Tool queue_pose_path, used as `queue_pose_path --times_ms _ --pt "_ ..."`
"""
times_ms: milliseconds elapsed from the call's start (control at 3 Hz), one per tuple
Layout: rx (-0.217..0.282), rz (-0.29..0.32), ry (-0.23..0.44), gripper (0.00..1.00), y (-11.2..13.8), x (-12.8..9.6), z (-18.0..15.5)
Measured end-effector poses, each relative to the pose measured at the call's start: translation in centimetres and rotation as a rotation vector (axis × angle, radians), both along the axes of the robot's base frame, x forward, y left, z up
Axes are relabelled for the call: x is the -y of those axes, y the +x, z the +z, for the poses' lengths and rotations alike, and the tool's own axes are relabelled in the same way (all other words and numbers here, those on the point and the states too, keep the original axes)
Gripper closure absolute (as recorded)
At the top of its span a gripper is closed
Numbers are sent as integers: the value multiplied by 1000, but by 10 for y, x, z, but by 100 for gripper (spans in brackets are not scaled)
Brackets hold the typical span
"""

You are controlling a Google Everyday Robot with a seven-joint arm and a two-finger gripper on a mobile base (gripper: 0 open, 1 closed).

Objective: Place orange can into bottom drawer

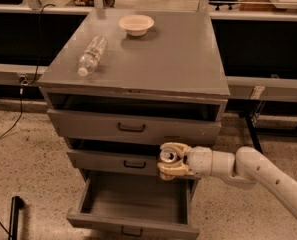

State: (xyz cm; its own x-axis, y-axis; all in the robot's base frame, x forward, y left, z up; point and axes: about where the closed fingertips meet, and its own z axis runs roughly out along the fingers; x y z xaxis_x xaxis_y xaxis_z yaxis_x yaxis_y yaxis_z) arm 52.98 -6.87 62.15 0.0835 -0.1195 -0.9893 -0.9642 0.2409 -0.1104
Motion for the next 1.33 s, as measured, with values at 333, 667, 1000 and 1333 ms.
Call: queue_pose_path --times_ms 333,667,1000,1333 --pt "-21 48 61 100 -24 -16 -69" --pt "23 67 70 100 -43 -21 -124" --pt "28 70 77 100 -46 -24 -131" --pt "-49 58 109 100 -34 -34 -169"
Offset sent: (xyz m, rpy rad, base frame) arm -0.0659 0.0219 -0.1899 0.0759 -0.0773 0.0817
